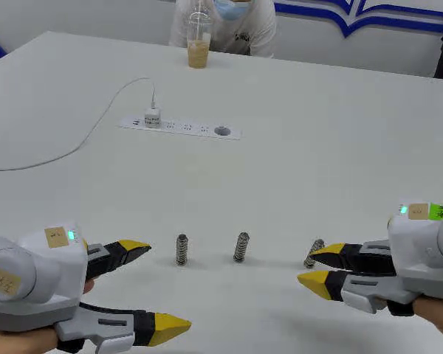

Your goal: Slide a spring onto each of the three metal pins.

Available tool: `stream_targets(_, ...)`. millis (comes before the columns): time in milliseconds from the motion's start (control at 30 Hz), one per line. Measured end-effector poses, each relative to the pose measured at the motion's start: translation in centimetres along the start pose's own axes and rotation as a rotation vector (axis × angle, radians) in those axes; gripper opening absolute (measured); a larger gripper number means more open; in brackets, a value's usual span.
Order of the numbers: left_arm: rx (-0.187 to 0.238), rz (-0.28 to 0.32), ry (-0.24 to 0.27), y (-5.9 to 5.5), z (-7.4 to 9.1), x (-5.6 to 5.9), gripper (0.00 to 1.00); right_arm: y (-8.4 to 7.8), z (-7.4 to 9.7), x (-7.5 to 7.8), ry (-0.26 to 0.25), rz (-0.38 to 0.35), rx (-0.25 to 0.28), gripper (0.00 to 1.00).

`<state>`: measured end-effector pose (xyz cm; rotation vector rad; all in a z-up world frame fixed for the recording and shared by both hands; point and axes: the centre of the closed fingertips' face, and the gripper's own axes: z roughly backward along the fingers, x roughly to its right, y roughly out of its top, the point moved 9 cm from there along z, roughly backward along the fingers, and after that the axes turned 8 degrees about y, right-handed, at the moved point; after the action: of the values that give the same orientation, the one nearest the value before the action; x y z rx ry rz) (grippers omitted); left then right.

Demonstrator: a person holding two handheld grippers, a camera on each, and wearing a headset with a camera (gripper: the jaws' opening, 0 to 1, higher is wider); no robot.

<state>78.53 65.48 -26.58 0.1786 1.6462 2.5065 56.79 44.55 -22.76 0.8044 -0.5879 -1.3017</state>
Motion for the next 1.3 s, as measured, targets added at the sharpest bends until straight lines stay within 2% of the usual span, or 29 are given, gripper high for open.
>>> stream_targets(500, -0.005, -0.001, -0.003, 0.0, -0.2, 0.2, 0.79, -1.9, 2.1, 1.0, -0.035, -0.016, 0.023, 0.33)
stream_targets(1300, -0.004, 0.004, 0.001, 0.1, -0.1, 0.5, 0.79, -3.3, 2.6, 1.2, -0.024, 0.031, 0.071, 0.60)
